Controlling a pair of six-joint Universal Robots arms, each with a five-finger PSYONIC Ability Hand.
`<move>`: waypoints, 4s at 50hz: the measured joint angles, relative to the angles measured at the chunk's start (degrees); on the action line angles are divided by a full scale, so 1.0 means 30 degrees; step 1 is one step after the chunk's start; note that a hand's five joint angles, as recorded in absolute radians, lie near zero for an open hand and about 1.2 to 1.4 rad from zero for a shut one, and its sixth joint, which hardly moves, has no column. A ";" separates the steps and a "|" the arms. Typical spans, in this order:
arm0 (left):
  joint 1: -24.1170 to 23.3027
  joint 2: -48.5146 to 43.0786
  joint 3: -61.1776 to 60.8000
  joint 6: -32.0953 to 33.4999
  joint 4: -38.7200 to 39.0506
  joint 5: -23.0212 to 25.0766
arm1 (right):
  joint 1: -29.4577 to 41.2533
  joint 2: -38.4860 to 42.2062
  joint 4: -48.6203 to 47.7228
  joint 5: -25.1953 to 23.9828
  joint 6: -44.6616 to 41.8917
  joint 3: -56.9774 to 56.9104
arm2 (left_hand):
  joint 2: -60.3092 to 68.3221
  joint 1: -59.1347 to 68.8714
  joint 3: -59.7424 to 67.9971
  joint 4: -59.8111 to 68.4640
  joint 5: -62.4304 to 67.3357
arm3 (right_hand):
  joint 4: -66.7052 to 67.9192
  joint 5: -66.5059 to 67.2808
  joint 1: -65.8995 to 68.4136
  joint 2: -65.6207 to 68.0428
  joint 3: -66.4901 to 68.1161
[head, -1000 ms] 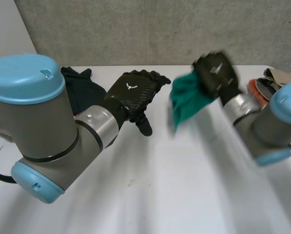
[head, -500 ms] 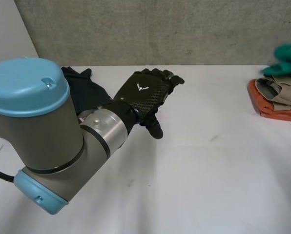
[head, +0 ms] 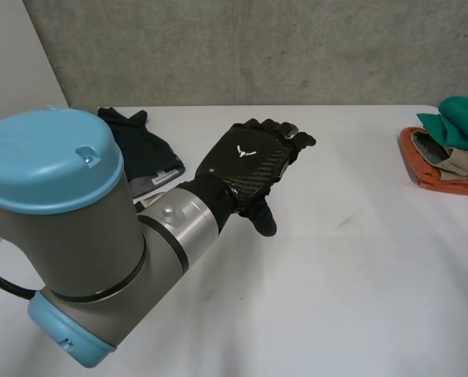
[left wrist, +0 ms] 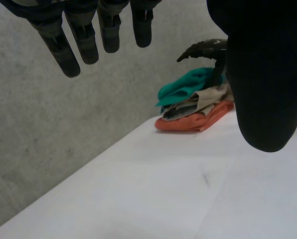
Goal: Fold the laundry.
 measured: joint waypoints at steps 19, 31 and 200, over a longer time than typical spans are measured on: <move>-0.0124 0.2987 -0.2059 -0.0493 0.2845 0.2365 | -0.2322 -0.5727 0.9947 0.8917 -0.8040 -0.0141 | 0.0000 0.0002 0.0000 0.0000 0.0000 | 0.0000 0.0000 0.0000 0.0000 0.0000; 0.1031 0.4522 -0.2006 -0.1996 0.3442 0.2585 | 0.1261 -1.0681 0.3485 0.8287 -0.6669 0.3675 | 0.0000 0.0002 0.0000 0.0000 0.0000 | 0.0000 0.0000 -0.0002 0.0000 -0.0002; -0.1143 -0.6214 0.6370 -0.2603 0.1423 -0.1670 | 0.8921 -1.3694 0.4862 0.8232 -0.9259 1.6511 | 0.1001 0.1303 0.0925 0.0949 0.0465 | -0.0002 0.0000 0.0000 -0.0003 -0.0015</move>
